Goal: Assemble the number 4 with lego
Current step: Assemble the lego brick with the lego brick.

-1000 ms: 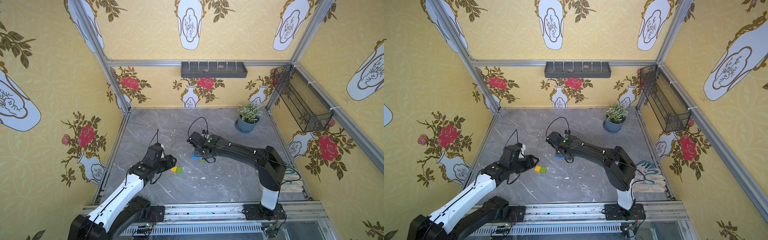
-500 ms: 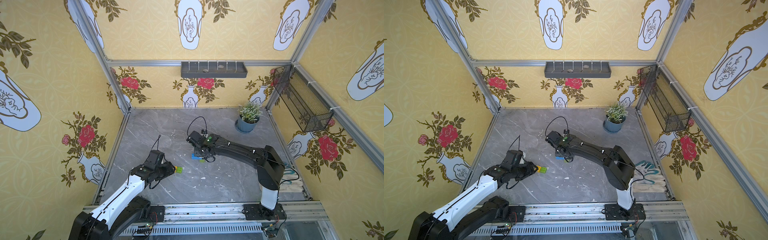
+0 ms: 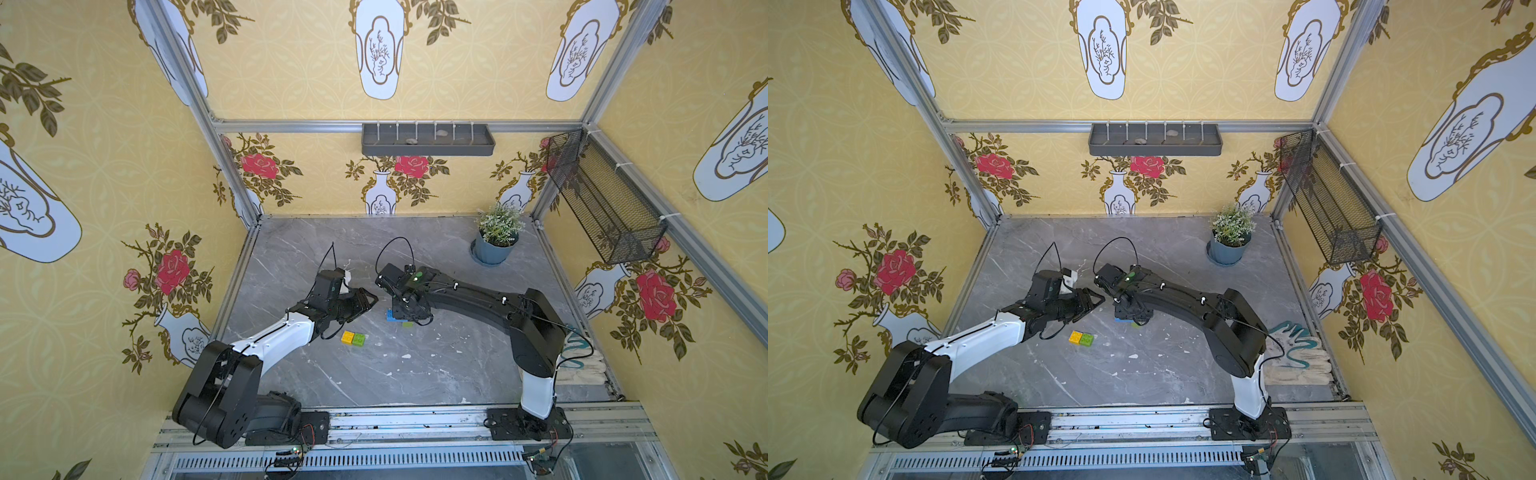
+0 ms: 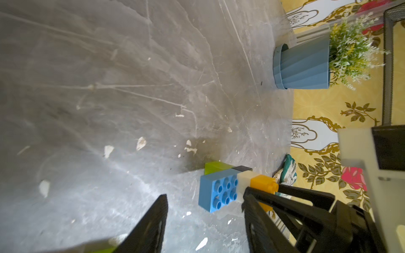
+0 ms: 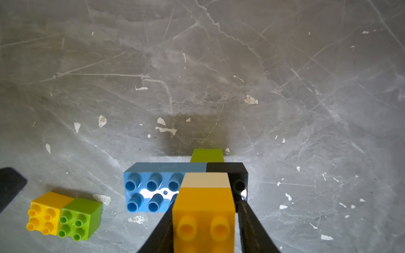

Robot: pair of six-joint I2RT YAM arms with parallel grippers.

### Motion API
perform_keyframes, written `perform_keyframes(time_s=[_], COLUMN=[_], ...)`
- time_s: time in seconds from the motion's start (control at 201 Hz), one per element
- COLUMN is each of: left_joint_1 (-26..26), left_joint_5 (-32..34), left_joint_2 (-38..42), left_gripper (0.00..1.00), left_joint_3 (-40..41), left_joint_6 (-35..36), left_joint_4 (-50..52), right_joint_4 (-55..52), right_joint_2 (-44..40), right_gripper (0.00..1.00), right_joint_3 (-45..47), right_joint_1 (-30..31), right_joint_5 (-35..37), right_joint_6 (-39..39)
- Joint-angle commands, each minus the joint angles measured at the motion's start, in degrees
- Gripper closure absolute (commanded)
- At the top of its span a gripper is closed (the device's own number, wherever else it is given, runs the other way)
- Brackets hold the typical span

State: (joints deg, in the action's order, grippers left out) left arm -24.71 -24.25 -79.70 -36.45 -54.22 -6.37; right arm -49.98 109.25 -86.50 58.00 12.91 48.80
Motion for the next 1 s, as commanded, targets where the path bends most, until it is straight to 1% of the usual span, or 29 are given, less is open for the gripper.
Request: perform_keyframes(time_s=[0.0, 0.144, 0.219, 0.363, 0.523, 0.577, 0.657, 0.747, 0.792, 0.886, 0.996], left_joint_1=[0.02, 0.06, 0.03, 0.02, 0.03, 0.02, 0.07, 0.01, 0.02, 0.05, 0.01], left_joint_5=[-3.73, -7.28, -7.28, -5.76, -3.61, -2.26, 0.12, 2.42, 3.63, 5.91, 8.08], left_joint_2=[-3.15, -8.69, -10.07, -9.49, -7.47, -6.06, -3.26, 0.4, 2.58, 6.91, 11.39], left_gripper=[0.41, 0.46, 0.46, 0.46, 0.47, 0.48, 0.49, 0.52, 0.54, 0.59, 0.61], left_joint_3=[0.75, 1.49, 1.82, 2.51, 2.43, 2.48, 2.31, 1.57, 1.47, 1.76, 2.88], left_joint_6=[-3.02, -5.73, -6.34, -5.38, -3.92, -3.58, -2.36, 0.05, 1.18, 3.05, 4.45], left_joint_4=[-10.45, -17.94, -19.5, -19.58, -15.32, -13.01, -8.35, -1.74, 0.81, 6.21, 11.21], right_joint_4=[-0.04, -0.43, -0.49, -0.31, 0.78, 1.11, 1.39, 2.36, 2.51, 2.78, 3.16], right_joint_2=[-0.79, -0.79, -1.26, -3.37, -6.86, -7.49, -7.73, -7.58, -7.31, -6.68, -6.68], right_gripper=[0.52, 0.51, 0.44, 0.33, 0.31, 0.34, 0.46, 0.56, 0.59, 0.63, 0.64], right_joint_3=[0.1, -0.25, -0.18, -0.41, 0.22, 0.94, 2.02, 2.91, 2.98, 2.75, 3.0], right_joint_1=[0.01, -0.09, -0.08, 0.02, -0.07, -0.42, -1.44, -2.08, -2.18, -2.27, -2.32], right_joint_5=[0.01, 0.41, 0.58, 0.71, 0.81, 0.72, -0.09, -1.33, -1.4, -1.65, -1.65], right_joint_6=[-0.47, -0.7, -0.76, -0.85, -1.47, -1.59, -1.52, -1.87, -2.1, -2.49, -2.65])
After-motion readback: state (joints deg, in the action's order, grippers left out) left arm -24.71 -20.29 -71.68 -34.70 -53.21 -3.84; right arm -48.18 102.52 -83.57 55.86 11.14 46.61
